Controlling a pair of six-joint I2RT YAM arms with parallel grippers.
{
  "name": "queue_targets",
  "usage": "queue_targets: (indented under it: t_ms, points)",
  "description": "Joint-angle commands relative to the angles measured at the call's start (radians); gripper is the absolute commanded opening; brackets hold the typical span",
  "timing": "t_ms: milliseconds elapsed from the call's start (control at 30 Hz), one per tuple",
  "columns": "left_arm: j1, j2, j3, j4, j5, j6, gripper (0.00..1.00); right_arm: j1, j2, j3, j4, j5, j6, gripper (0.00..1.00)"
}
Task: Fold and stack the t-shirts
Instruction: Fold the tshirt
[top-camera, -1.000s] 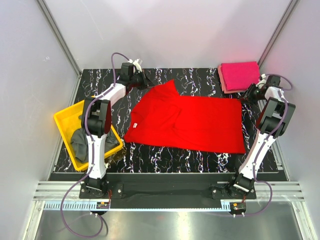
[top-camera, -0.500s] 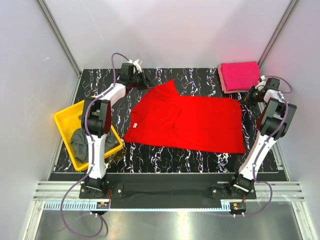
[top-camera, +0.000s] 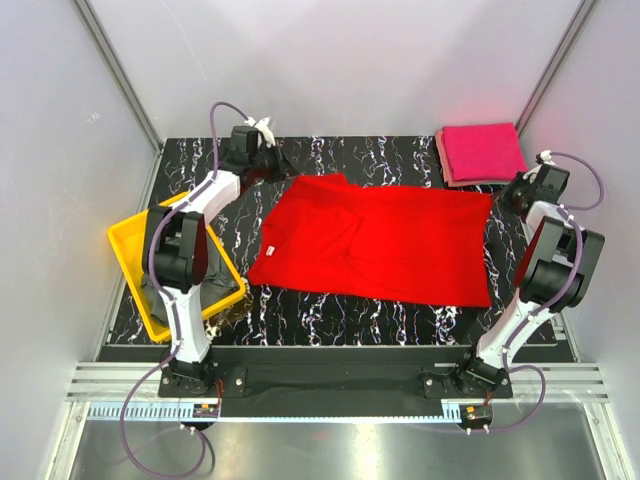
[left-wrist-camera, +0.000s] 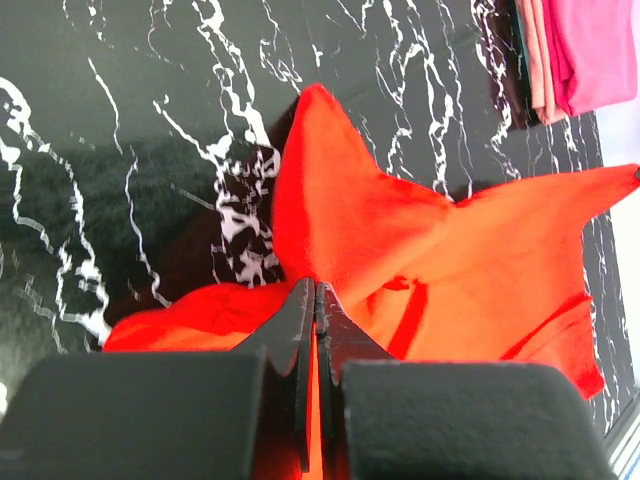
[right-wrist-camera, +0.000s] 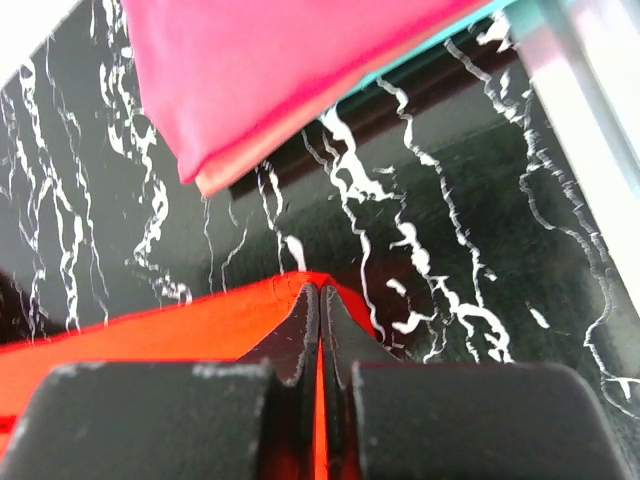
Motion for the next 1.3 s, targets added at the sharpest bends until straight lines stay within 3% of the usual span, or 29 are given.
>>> queue_targets:
  t_ms: [0,700,1033,1200,1267]
  points:
    - [0.003,-0.084,-0.048,0.03,-0.039,0.04,0.0,-0.001,-0.052,-0.031,0.122,0.086,0.041,0.0]
    - [-0.02,-0.303,-0.313,-0.133,-0.137,0.13,0.0,-0.001,-0.275,-0.273,0.039,0.169,0.145,0.0]
    - [-0.048,-0.268,-0.321,-0.289,-0.174,0.144,0.0,-0.001,-0.298,-0.336,-0.001,0.199,0.17,0.01]
    - [-0.075,-0.285,-0.352,-0.304,-0.189,0.138,0.02,0.001,-0.328,-0.371,-0.044,0.19,0.196,0.1]
    - [-0.083,-0.281,-0.346,-0.331,-0.192,0.136,0.15,-0.001,-0.335,-0.364,-0.12,0.231,0.196,0.18]
